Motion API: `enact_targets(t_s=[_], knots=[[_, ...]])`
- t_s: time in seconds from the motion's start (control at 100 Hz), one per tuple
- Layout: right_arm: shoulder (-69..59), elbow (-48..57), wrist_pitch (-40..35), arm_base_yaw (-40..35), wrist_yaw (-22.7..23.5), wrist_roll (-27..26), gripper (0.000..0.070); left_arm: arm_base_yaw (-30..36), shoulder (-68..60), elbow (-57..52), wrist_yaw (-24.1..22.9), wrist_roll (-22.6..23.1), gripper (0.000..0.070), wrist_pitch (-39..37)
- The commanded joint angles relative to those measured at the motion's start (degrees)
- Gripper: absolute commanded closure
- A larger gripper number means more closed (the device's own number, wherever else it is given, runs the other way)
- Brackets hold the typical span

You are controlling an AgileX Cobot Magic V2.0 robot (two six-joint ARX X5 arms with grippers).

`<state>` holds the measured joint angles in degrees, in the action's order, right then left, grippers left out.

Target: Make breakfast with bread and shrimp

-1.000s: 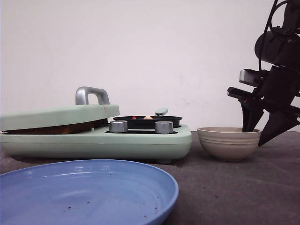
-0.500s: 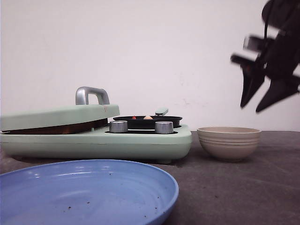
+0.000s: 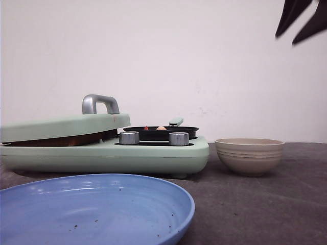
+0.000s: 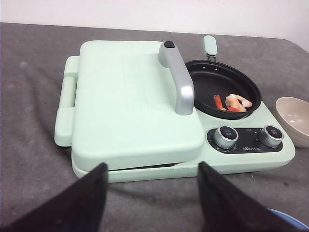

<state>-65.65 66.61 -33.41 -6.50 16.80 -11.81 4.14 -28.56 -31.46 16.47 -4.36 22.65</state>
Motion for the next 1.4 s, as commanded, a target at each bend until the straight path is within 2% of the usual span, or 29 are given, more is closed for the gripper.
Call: enact_targets(t_s=[0.0, 0.03, 0.08, 0.42, 0.53, 0.72, 0.81, 0.94, 1.1, 1.2, 1.3, 1.39], knots=[[1.95, 1.11, 0.09, -0.61, 0.13, 0.5, 0.0577, 0.04, -0.24, -0.66, 0.04, 0.22, 0.0655, -0.39], [3.17, 1.11, -0.13, -0.79, 0.13, 0.48, 0.0626, 0.04, -0.24, -0.66, 0.04, 0.22, 0.07, -0.42], [4.96, 1.11, -0.55, -1.09, 0.13, 0.52, 0.07, 0.04, -0.24, -0.66, 0.02, -0.07, 0.07, -0.42], [11.67, -0.07, -4.13, -4.31, -0.33, 4.55, 0.07, 0.07, -0.15, -0.66, 0.66, -4.59, 0.07, -0.68], [14.47, -3.72, -2.4, -6.01, -0.42, 4.57, 0.07, 0.07, 0.94, -0.66, 2.95, -8.22, 0.07, -2.54], [24.96, -19.56, 8.63, -9.25, -0.52, 4.81, 0.07, 0.11, 5.07, -0.24, 3.13, -9.07, 0.07, -2.38], [31.32, -29.03, 16.09, -10.64, -0.68, 4.59, 0.07, 0.11, 8.79, 2.16, 2.99, -12.79, 0.07, -2.58], [39.6, -40.19, 22.77, -11.56, -3.41, -0.04, 0.07, 0.11, 16.37, 7.54, 1.33, -14.97, 0.07, -2.93], [46.97, -48.39, 20.72, -11.61, -5.25, -1.75, 0.07, 0.11, 21.94, 11.1, -5.11, -15.65, 0.07, 0.66], [50.84, -50.84, 17.97, -11.61, -5.33, -1.6, 0.07, 0.11, 22.56, 11.17, -5.49, -15.45, 0.07, 4.74], [54.14, -52.7, 16.2, -11.61, -5.46, -1.2, 0.07, 0.11, 22.73, 11.21, -5.55, -15.93, 0.07, 4.48], [56.08, -53.07, 13.0, -11.61, -8.22, -1.25, 0.07, 0.11, 22.69, 11.21, -5.99, -17.07, 0.07, 4.5]])
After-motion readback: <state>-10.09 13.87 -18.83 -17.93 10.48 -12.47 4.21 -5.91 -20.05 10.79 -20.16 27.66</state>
